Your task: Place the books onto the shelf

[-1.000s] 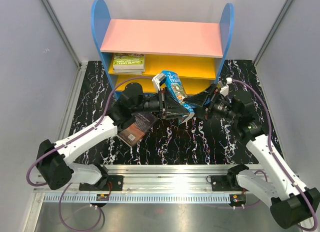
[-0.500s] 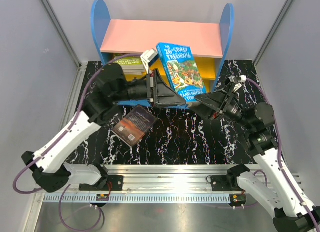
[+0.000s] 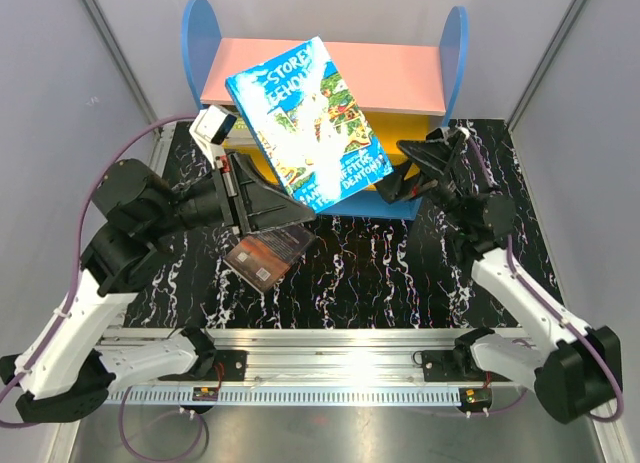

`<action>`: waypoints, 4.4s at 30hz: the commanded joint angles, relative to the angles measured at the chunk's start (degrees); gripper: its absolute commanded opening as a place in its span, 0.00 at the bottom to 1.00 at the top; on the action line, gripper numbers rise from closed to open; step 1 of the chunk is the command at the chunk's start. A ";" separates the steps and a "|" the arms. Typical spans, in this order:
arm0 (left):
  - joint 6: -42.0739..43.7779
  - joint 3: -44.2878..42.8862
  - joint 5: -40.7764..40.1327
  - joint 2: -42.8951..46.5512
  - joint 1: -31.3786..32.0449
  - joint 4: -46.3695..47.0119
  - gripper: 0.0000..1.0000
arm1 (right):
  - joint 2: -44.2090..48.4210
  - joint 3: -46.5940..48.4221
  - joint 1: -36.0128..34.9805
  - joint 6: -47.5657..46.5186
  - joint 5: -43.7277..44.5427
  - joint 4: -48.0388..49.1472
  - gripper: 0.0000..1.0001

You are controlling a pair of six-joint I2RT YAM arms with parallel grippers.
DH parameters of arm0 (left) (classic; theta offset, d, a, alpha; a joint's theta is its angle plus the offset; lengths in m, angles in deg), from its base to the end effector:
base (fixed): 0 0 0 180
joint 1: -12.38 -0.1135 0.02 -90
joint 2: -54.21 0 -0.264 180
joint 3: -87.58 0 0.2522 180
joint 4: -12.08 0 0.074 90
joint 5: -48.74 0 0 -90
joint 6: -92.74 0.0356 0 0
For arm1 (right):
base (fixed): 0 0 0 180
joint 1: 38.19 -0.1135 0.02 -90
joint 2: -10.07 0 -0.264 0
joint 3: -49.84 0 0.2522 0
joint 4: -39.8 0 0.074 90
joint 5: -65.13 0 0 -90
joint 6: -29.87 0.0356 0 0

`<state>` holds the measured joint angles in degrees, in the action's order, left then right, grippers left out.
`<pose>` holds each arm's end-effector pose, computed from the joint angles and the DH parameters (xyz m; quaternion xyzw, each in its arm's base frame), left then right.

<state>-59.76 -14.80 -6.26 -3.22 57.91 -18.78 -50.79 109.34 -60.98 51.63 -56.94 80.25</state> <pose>0.0950 -0.1259 0.5393 0.1480 0.6151 -0.7172 0.2922 0.1996 0.1044 0.4038 0.1115 0.4695 0.8463 0.2257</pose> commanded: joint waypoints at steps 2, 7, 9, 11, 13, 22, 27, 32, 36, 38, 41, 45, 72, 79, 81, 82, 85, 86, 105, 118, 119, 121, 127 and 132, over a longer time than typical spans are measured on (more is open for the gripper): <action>2.12 2.04 -2.48 2.14 0.08 4.80 0.00 | -7.41 4.53 -0.24 19.71 10.35 27.94 1.00; 1.86 3.97 -2.49 2.41 0.08 4.97 0.00 | -12.79 14.54 -0.24 21.40 6.43 29.91 1.00; 1.33 4.59 -2.13 2.24 0.16 6.03 0.00 | -12.88 17.96 -0.24 20.43 3.61 26.14 0.99; 1.07 5.38 -1.96 2.06 0.08 6.64 0.00 | -12.70 19.21 -0.24 19.11 2.46 24.54 1.00; 1.24 5.74 -1.96 1.97 0.16 6.47 0.00 | -12.70 20.09 -0.24 18.93 0.18 23.74 1.00; 0.89 4.16 0.24 -0.31 0.16 10.77 0.00 | -5.86 18.34 -0.24 5.88 -16.79 1.54 1.00; 0.71 1.52 1.73 -1.81 0.16 10.60 0.00 | -3.91 15.79 -0.24 1.27 -16.53 -7.45 1.00; 1.24 -0.15 2.70 -2.60 0.16 8.06 0.00 | -3.91 20.52 -0.24 -10.40 -19.60 -20.78 1.00; 1.59 -0.76 3.14 -2.51 0.16 6.64 0.00 | -4.79 28.94 -0.15 -23.32 -21.27 -41.31 1.00; 0.98 -1.03 3.84 -2.60 0.25 6.12 0.00 | -6.72 32.29 -0.15 -28.43 -21.54 -46.81 1.00; 0.89 -1.20 4.11 -2.95 0.51 5.06 0.00 | -8.92 33.10 -0.15 -28.53 -21.37 -45.87 1.00; 1.33 -1.12 4.11 -2.51 0.78 4.54 0.00 | -11.20 34.33 -0.07 -29.06 -21.27 -45.34 1.00; 4.93 -0.94 6.13 -5.41 0.69 2.08 0.00 | -20.63 41.36 -0.07 3.94 -26.54 2.59 0.61; 10.37 -7.35 3.76 -8.75 0.78 -8.70 0.26 | -13.50 40.40 0.02 -13.66 -31.64 -21.32 0.11; 14.50 -11.82 1.22 -9.45 0.52 -12.93 0.75 | -11.49 41.01 -0.06 -19.44 -31.82 -29.05 0.07; 16.16 -13.67 -0.01 -9.54 0.25 -17.83 0.93 | -11.04 41.53 -0.07 -21.66 -31.91 -31.95 0.06; 20.31 -17.81 -3.45 -8.58 -2.64 -22.87 0.99 | -9.63 44.17 -0.07 -29.75 -31.91 -43.91 0.06; 20.66 -17.90 -4.32 -8.14 -4.30 -22.80 0.99 | -9.37 44.79 -0.07 -30.81 -32.00 -46.89 0.06; 14.86 -5.34 -8.02 -6.38 -5.90 -4.71 0.61 | -8.66 41.45 -0.07 -20.62 -29.10 -33.91 0.06; 11.50 -11.37 -3.10 -15.94 -5.99 7.45 0.14 | -6.03 38.64 -0.06 -30.99 -26.02 -45.68 0.06; 13.18 -13.75 -4.06 -16.74 -5.90 5.26 0.06 | -5.59 38.64 -0.07 -32.04 -25.67 -46.30 0.08; 19.48 -18.93 -7.04 -18.59 -6.25 -4.40 0.00 | -5.15 40.38 -0.07 -34.76 -24.88 -52.32 0.19; 30.40 -39.78 -10.21 -25.45 -13.17 -21.30 0.00 | -4.53 50.92 -0.07 -51.81 -16.02 -78.59 1.00; 37.00 -38.67 -20.22 -21.69 -16.10 -15.10 0.00 | -4.18 57.44 -0.07 -62.71 -8.02 -94.19 1.00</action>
<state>-32.15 -52.79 -13.75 -28.79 43.55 -40.22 -56.58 162.36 -60.43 -1.98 -69.32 0.56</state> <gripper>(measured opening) 0.275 0.994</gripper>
